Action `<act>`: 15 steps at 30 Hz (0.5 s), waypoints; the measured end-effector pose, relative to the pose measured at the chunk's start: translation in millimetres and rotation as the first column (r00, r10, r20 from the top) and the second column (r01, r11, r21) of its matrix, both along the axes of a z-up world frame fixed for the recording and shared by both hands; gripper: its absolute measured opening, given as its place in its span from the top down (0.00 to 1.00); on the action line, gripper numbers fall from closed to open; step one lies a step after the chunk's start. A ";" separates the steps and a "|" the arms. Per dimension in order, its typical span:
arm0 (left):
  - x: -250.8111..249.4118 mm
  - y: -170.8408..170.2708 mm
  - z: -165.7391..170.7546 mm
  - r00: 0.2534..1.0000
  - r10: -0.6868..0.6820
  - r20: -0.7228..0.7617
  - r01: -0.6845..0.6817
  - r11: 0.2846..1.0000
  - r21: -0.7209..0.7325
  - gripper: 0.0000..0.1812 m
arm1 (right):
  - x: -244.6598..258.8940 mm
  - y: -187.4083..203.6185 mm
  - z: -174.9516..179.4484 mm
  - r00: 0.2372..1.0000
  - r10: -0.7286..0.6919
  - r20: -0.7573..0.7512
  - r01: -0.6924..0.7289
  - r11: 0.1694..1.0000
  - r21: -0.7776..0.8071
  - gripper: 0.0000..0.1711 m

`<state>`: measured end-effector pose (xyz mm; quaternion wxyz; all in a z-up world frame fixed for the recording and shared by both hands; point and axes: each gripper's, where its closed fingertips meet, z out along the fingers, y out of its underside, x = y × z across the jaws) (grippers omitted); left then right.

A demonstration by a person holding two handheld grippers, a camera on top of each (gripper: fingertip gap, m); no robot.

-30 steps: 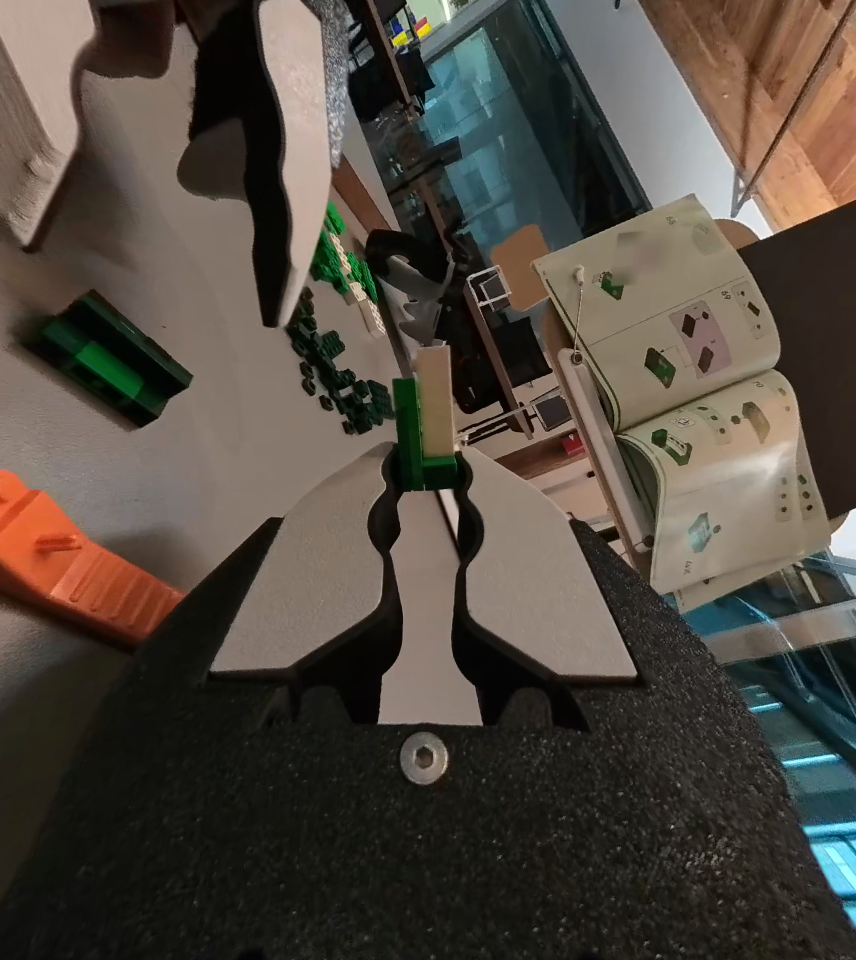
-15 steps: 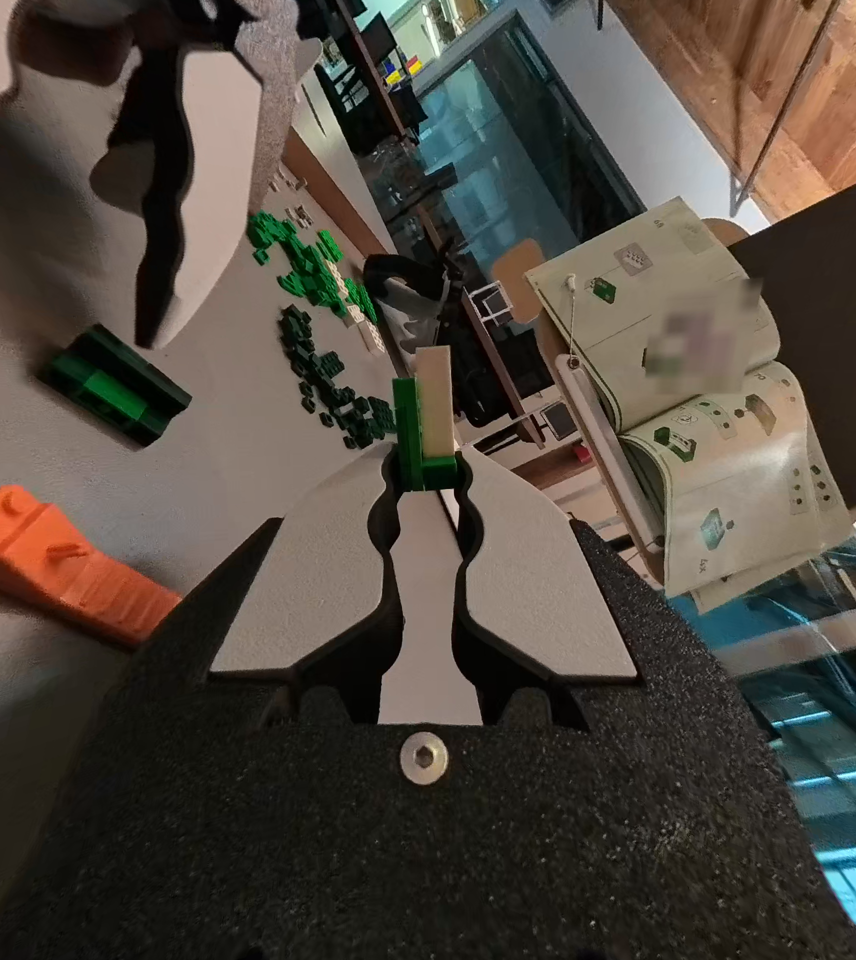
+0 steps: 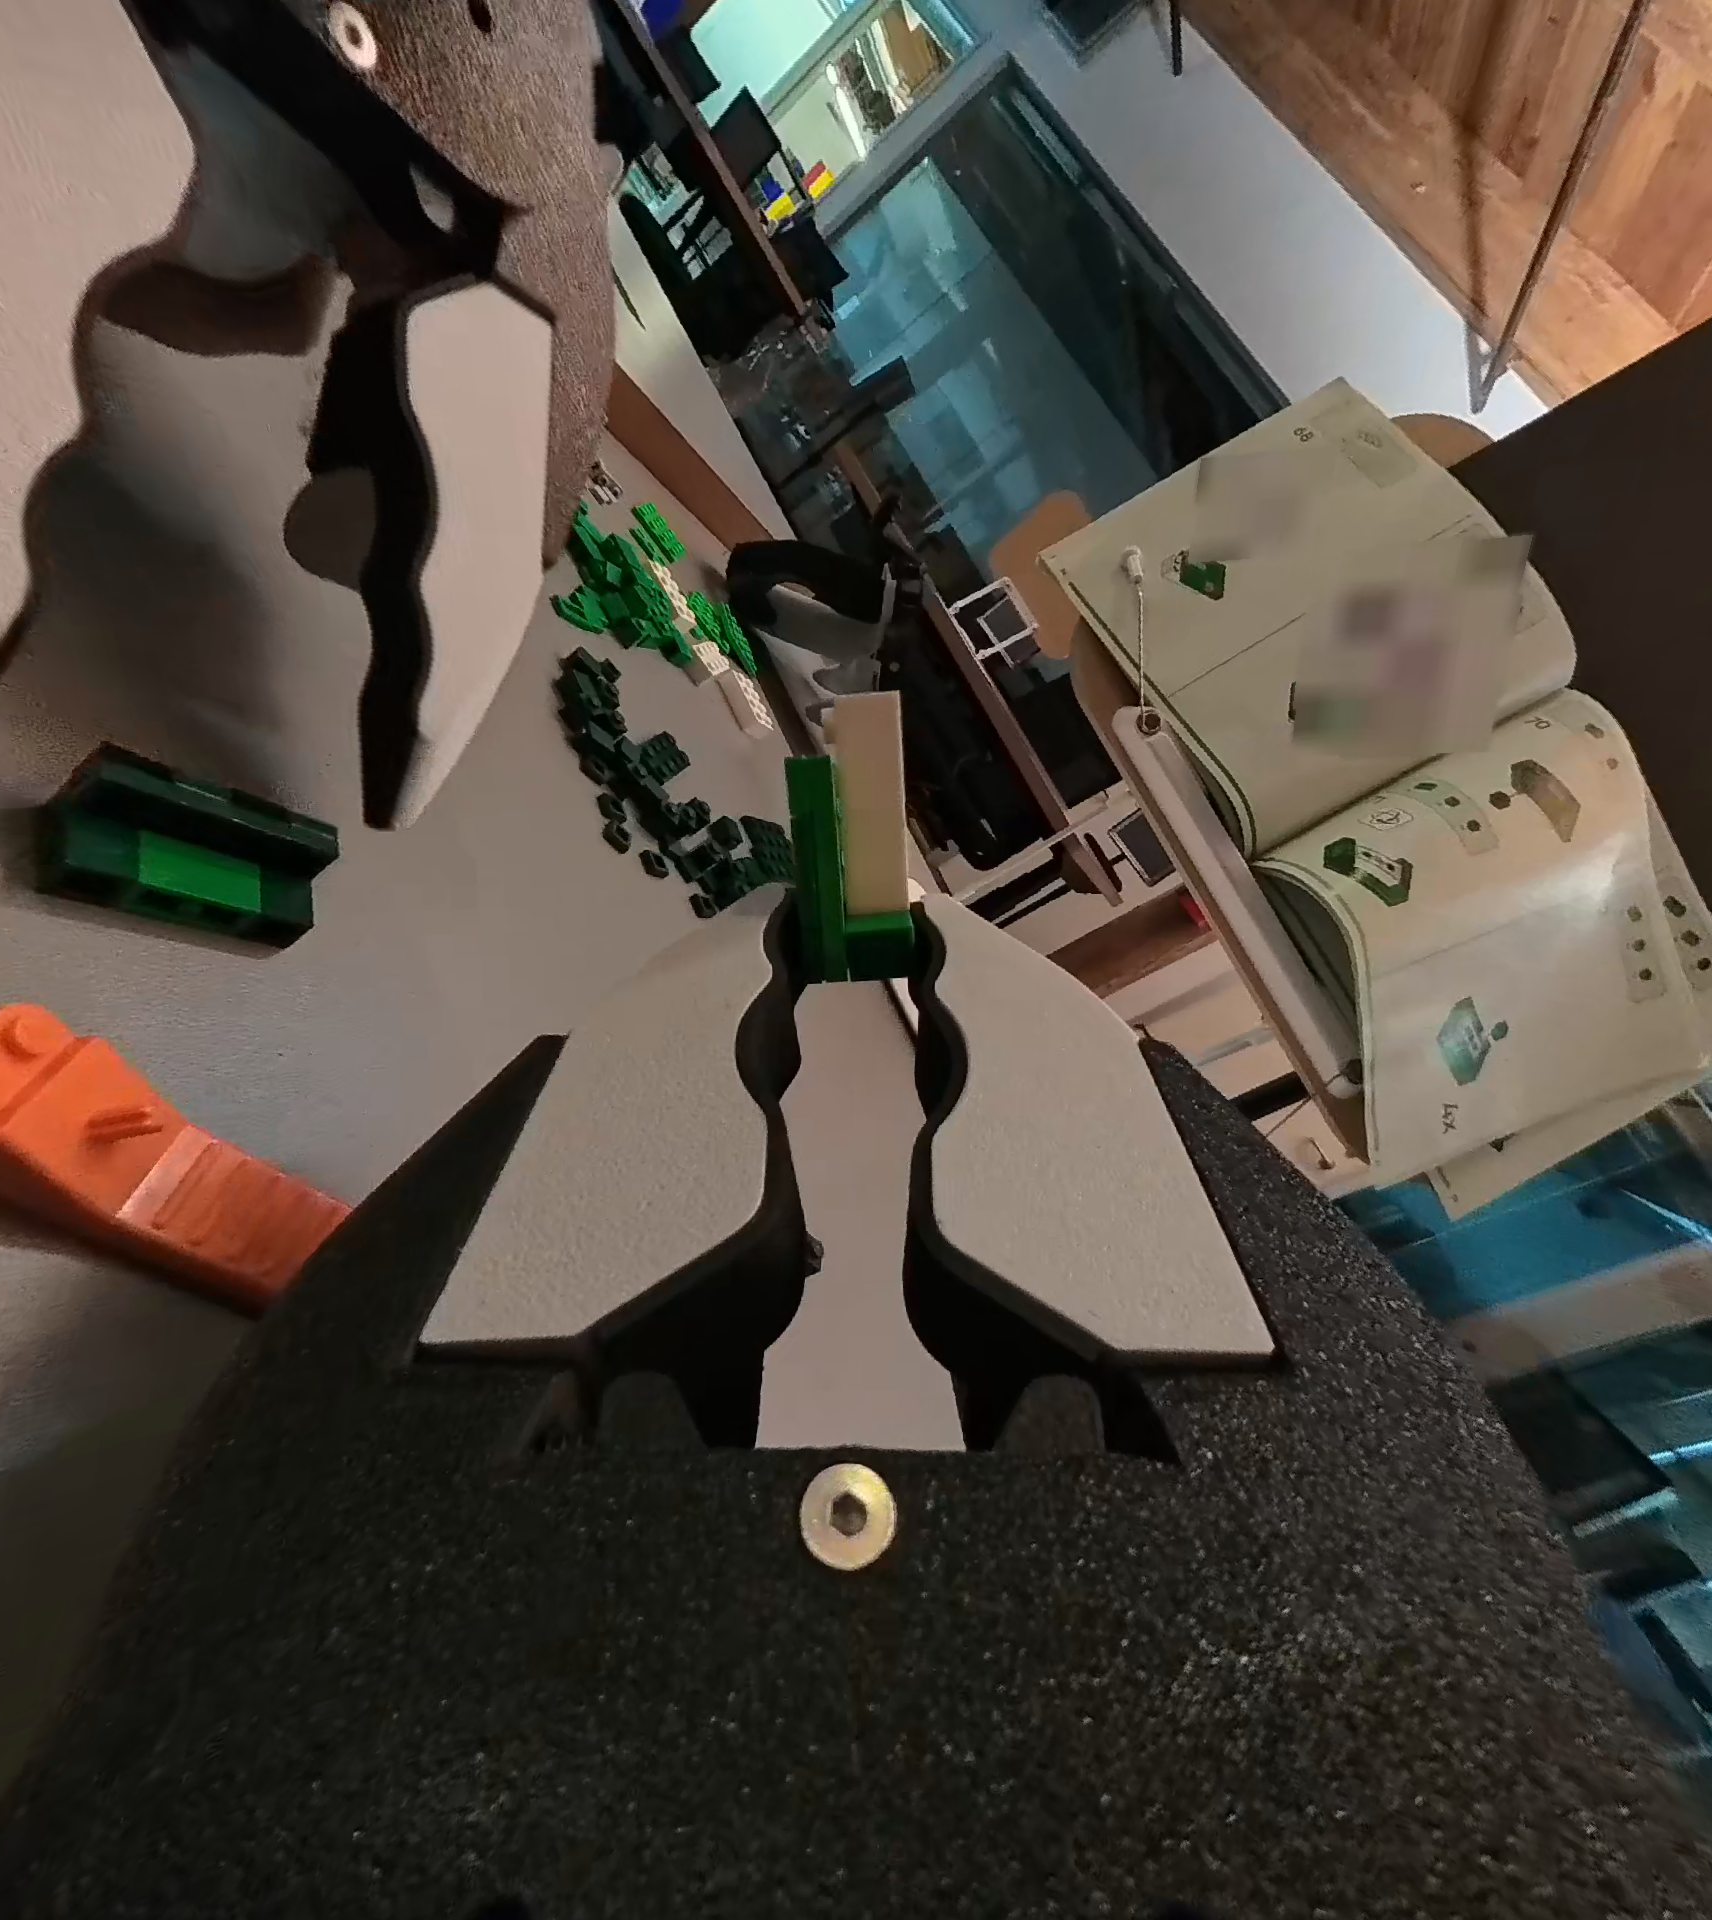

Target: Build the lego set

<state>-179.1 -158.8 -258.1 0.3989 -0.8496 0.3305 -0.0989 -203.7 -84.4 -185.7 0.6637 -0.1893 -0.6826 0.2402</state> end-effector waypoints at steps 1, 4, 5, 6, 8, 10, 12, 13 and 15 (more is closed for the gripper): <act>3.0 0.9 -0.2 0.999 -0.025 0.020 0.025 1.000 -0.007 0.72 | 0.2 -0.2 0.0 1.000 0.001 0.000 -0.001 1.000 0.000 0.90; 3.2 1.6 -7.5 0.998 -0.036 0.051 0.039 0.998 -0.058 0.70 | 1.0 -0.6 -0.1 1.000 0.003 0.000 -0.003 1.000 -0.002 0.90; 2.8 1.7 -10.8 0.998 -0.036 0.054 0.040 0.997 -0.070 0.69 | 1.3 -0.6 0.1 1.000 0.004 -0.001 -0.004 1.000 -0.005 0.90; 5.0 3.2 -9.5 0.996 -0.038 0.086 0.043 0.997 -0.060 0.69 | 1.4 -0.8 0.3 1.000 0.006 -0.001 -0.006 1.000 -0.008 0.90; 5.0 4.9 -10.0 0.994 -0.026 0.104 0.033 0.997 -0.068 0.73 | 1.3 -1.0 0.6 1.000 0.009 -0.002 -0.009 1.000 -0.013 0.90; 4.3 6.4 -9.3 0.992 -0.012 0.122 0.021 0.997 -0.079 0.81 | 1.1 -1.2 0.6 1.000 0.012 -0.001 -0.012 1.000 -0.016 0.90; -3.0 12.1 -7.9 0.992 0.047 0.118 -0.040 0.997 -0.063 0.81 | 0.7 0.0 0.5 1.000 0.004 0.001 -0.004 1.000 -0.022 0.90; -6.8 15.9 -3.5 0.990 0.074 0.118 -0.072 0.997 -0.023 0.81 | 0.7 1.7 1.7 1.000 -0.004 -0.004 0.004 1.000 -0.030 0.90; -15.5 26.3 16.1 0.977 0.140 0.163 -0.160 0.980 0.117 0.81 | 1.1 6.8 6.6 0.999 -0.023 -0.024 0.022 0.997 -0.067 0.90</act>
